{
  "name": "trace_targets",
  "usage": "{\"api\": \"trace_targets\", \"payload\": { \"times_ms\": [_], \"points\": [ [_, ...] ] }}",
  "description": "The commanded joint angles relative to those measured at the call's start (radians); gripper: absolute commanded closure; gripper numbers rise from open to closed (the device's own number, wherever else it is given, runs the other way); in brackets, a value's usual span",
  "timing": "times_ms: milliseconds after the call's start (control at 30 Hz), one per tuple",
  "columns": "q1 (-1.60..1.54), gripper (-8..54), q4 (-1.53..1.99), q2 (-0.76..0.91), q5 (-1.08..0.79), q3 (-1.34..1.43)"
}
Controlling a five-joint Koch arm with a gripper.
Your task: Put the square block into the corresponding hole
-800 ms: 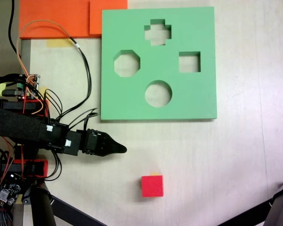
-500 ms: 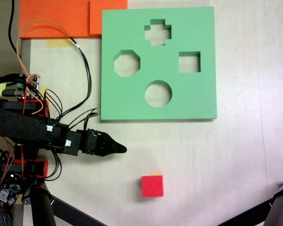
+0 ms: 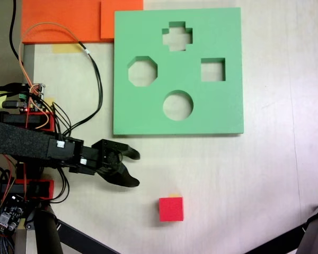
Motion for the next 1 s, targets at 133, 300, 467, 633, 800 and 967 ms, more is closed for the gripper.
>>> {"api": "trace_targets", "payload": {
  "times_ms": [133, 300, 467, 633, 800, 967],
  "points": [
    [-0.043, 16.9, 0.517, 0.077, 0.201, -0.405],
    [-0.063, 19.0, 0.753, -0.037, 0.212, -0.689],
    [-0.041, 6.9, 1.149, -0.414, 0.161, -1.235],
    [0.028, -0.7, 1.269, -0.588, 0.097, -1.428],
    [0.060, -6.9, 1.279, -0.730, 0.038, -1.440],
    [0.097, -6.9, 1.273, -0.836, -0.020, -1.442]
  ]
}}
